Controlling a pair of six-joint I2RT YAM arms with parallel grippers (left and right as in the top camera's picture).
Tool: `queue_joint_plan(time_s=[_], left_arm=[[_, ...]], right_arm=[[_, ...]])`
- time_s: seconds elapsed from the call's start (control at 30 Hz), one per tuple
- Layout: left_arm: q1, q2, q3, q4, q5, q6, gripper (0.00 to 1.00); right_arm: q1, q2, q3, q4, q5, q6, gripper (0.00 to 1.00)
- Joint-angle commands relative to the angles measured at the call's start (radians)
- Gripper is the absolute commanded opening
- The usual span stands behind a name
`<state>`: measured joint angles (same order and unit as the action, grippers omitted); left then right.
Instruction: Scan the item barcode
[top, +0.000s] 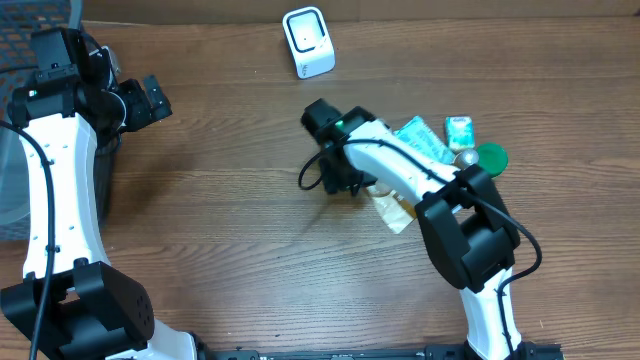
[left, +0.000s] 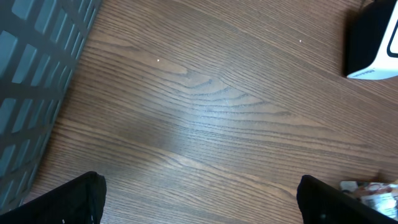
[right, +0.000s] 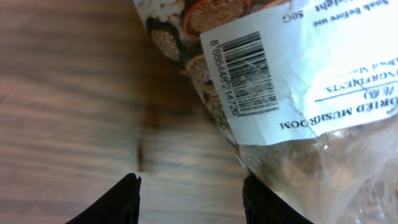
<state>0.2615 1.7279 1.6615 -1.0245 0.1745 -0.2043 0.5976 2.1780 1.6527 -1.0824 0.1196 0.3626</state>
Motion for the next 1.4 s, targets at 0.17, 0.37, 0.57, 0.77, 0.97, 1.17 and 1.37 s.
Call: queue_joint_plan(time_s=[0.17,0.37,0.57,0.77,0.97,1.17,1.37], left_arm=[[-0.007,0.002,0.010,0.001,-0.006,-0.006,1.00],[-0.007,0.002,0.010,0.001,-0.006,-0.006,1.00],[-0.007,0.002,0.010,0.001,-0.006,-0.006,1.00],[-0.007,0.002,0.010,0.001,-0.006,-0.006,1.00],[-0.007,0.002,0.010,0.001,-0.006,-0.006,1.00],[-0.007,0.002,0.010,0.001,-0.006,-0.006,1.00],[-0.008,0.002,0.010,0.001,-0.006,-0.006,0.99]], right_arm=[[-0.050,-0.008,-0.010,0.023,-0.058,0.008,0.58],[-0.047,-0.009,0.008,0.036,-0.138,0.008,0.69],[-0.062,-0.014,0.115,0.048,-0.201,0.008,1.00],[-0.061,-0.014,0.116,0.101,-0.201,0.008,1.00],[-0.061,-0.014,0.116,0.109,-0.203,0.008,1.00],[-0.061,-0.014,0.116,0.109,-0.203,0.008,1.00],[-0.061,-0.014,0.116,0.109,-0.203,0.008,1.00]])
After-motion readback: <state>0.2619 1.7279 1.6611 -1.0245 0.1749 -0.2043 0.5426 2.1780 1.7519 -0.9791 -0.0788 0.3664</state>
